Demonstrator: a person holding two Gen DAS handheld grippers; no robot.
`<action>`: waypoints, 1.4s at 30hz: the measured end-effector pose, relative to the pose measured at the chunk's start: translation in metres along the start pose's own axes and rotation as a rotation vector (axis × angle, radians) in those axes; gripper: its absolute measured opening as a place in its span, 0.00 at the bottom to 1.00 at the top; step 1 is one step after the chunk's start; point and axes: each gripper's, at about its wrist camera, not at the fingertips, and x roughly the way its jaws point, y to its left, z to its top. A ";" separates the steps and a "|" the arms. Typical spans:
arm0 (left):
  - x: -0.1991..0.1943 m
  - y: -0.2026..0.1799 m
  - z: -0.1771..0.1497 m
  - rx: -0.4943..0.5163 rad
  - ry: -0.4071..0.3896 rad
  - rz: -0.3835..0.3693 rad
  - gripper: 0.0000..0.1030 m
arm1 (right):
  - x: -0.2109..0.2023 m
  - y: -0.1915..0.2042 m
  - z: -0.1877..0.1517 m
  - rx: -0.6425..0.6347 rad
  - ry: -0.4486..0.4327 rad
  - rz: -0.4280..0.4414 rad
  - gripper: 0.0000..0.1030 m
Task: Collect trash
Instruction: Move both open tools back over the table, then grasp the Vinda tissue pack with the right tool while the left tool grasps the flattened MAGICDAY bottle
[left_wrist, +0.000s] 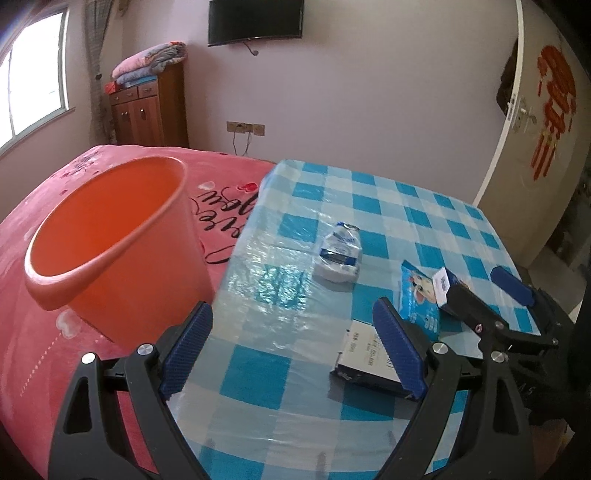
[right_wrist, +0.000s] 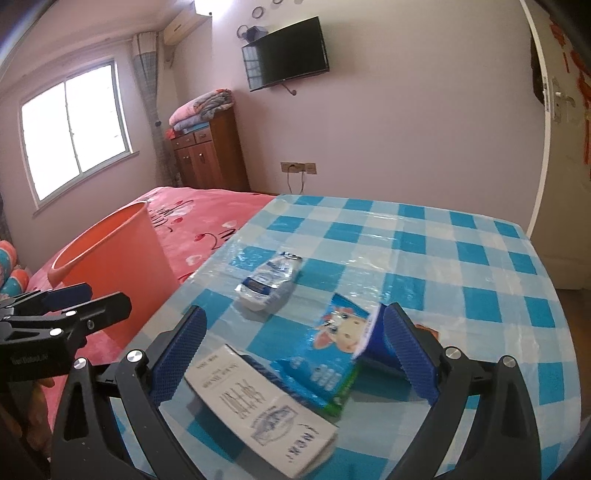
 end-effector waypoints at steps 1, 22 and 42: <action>0.002 -0.004 -0.001 0.008 0.005 -0.002 0.86 | 0.000 -0.003 -0.001 -0.002 -0.002 -0.008 0.93; 0.025 -0.062 -0.009 0.131 0.078 0.006 0.86 | 0.003 -0.068 -0.009 0.105 0.005 -0.062 0.93; 0.059 -0.097 0.002 0.199 0.112 0.024 0.86 | 0.017 -0.147 -0.022 0.298 0.092 -0.059 0.93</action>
